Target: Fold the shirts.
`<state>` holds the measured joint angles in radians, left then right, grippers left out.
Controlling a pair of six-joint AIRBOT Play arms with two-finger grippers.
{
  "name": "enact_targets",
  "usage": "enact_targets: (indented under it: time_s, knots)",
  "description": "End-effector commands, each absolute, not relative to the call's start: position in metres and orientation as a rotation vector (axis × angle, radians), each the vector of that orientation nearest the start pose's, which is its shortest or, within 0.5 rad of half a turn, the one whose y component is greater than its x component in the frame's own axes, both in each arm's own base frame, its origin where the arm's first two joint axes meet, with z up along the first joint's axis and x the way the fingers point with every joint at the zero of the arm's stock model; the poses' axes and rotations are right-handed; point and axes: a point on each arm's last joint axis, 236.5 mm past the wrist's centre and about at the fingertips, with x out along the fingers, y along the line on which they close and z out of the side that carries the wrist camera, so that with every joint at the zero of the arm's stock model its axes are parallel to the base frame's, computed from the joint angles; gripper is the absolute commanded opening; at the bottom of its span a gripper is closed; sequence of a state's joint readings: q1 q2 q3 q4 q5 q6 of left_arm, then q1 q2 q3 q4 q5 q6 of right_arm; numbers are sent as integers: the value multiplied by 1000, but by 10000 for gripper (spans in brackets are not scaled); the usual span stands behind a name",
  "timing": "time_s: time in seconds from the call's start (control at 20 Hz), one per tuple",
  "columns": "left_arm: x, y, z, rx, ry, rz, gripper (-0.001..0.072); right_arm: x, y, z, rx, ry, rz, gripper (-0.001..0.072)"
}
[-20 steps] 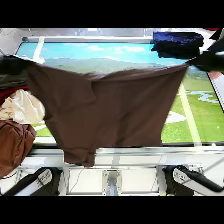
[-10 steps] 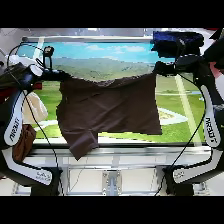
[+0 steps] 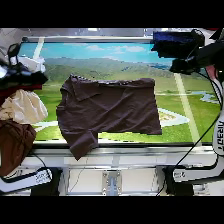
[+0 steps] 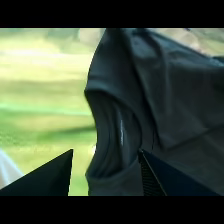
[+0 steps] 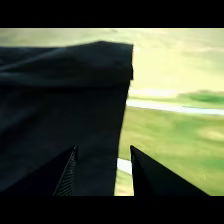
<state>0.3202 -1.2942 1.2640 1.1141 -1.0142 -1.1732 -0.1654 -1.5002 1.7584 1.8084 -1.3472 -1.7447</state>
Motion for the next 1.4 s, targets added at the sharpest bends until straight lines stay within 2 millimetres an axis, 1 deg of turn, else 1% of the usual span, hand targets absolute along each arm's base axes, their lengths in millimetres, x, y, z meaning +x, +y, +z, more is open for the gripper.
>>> enact_targets:
  time_s: [0.0, 0.1, 0.2, 0.3, 0.4, 0.5, 0.65, 0.8, 0.85, 0.95, 1.0, 1.05, 1.1, 1.15, 1.25, 1.3, 1.35]
  knots:
    - [345, 61, 34, -474, 1042, -47, 476, 416, -49, 127, 64, 1164, 81, 382]
    - [302, 49, 0, -562, 1099, -19, 475, 405, -41, 123, 83, 1165, 98, 382]
    - [271, 31, -34, -606, 1180, -22, 476, 401, -27, 124, 117, 1164, 144, 381]
    - [250, 14, -60, -630, 1260, -49, 476, 401, -17, 127, 131, 1154, 176, 381]
    - [238, 3, -78, -659, 1320, -62, 476, 401, -11, 127, 127, 1156, 190, 382]
    - [237, -3, -88, -655, 1346, -88, 476, 401, -7, 127, 122, 1158, 200, 382]
    - [251, -11, -100, -630, 1329, -140, 476, 401, 1, 127, 116, 1158, 217, 381]
    - [253, -19, -117, -621, 1363, -145, 476, 401, 5, 128, 125, 1155, 231, 381]
    - [256, -22, -121, -623, 1366, -148, 476, 401, 6, 128, 125, 1157, 232, 381]
    - [266, -36, -121, -673, 1342, -161, 474, 398, 7, 127, 127, 1172, 237, 381]
    - [273, -44, -117, -692, 1318, -185, 395, 394, 7, 125, 127, 1188, 242, 381]
    - [277, -51, -114, -700, 1300, -208, 149, 388, 7, 123, 125, 1213, 246, 381]
    - [280, -55, -111, -697, 1287, -232, 5, 381, 6, 121, 113, 1242, 249, 381]
    - [279, -56, -111, -699, 1287, -237, 9, 374, 1, 121, 78, 1263, 242, 381]
    - [278, -57, -109, -700, 1295, -248, 9, 366, -22, 124, -6, 1262, 164, 381]
    - [277, -58, -109, -702, 1297, -251, 9, 358, -33, 122, -25, 1264, 122, 381]
    - [277, -58, -108, -702, 1296, -252, 9, 347, -39, 113, -10, 1273, 100, 380]
